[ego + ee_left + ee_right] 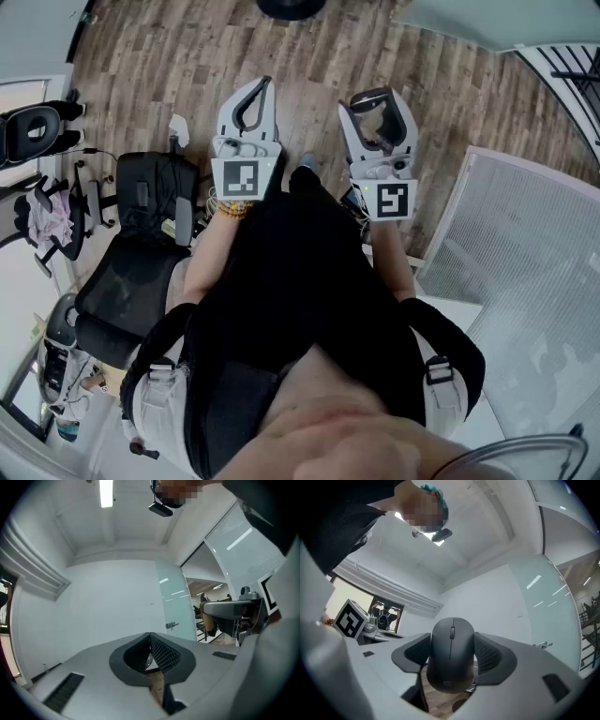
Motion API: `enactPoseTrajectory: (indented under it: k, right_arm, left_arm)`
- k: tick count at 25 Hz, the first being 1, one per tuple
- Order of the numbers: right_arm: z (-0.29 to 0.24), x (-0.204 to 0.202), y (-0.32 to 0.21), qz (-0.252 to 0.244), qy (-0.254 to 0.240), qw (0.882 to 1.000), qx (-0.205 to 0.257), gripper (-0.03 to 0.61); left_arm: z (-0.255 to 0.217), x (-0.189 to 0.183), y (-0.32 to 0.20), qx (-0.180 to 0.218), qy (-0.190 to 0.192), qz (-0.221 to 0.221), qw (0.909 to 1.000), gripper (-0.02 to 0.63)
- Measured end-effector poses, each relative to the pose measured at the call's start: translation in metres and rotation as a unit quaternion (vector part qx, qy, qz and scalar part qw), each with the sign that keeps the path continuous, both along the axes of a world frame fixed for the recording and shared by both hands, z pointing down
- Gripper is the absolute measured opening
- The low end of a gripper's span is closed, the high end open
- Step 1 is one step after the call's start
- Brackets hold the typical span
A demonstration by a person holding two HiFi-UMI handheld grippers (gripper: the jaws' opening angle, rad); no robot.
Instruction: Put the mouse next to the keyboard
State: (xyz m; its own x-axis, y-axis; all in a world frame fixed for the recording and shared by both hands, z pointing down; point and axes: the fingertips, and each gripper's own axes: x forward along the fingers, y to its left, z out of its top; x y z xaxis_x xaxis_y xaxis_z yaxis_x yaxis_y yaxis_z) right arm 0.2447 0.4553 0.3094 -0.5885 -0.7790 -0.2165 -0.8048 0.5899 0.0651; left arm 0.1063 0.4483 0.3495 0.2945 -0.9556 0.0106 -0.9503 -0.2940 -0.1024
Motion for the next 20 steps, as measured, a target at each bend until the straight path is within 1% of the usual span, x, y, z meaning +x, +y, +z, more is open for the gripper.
enactPoseTrajectory:
  k: [5, 6, 10, 13, 20]
  right_arm:
    - [0.001, -0.001, 0.003, 0.009, -0.009, 1.0, 0.001, 0.291]
    - [0.003, 0.001, 0.004, 0.008, -0.008, 1.0, 0.001, 0.291]
    - [-0.001, 0.001, 0.006, -0.005, -0.031, 1.0, -0.001, 0.293]
    - [-0.003, -0.003, 0.001, 0.004, -0.019, 1.0, 0.0, 0.293]
    - [-0.004, -0.007, -0.02, 0.032, -0.013, 0.999, 0.001, 0.293]
  left_arm:
    - [-0.002, -0.003, 0.0, 0.005, 0.011, -0.002, 0.9999, 0.014]
    - [-0.002, -0.002, 0.001, 0.006, 0.011, -0.001, 0.9999, 0.014]
    - [-0.008, -0.005, -0.001, 0.012, 0.009, 0.005, 0.9999, 0.014]
    - [-0.014, -0.008, -0.006, 0.018, 0.013, 0.007, 0.9997, 0.014]
    - [-0.021, -0.012, -0.024, 0.035, 0.017, 0.028, 0.9988, 0.014]
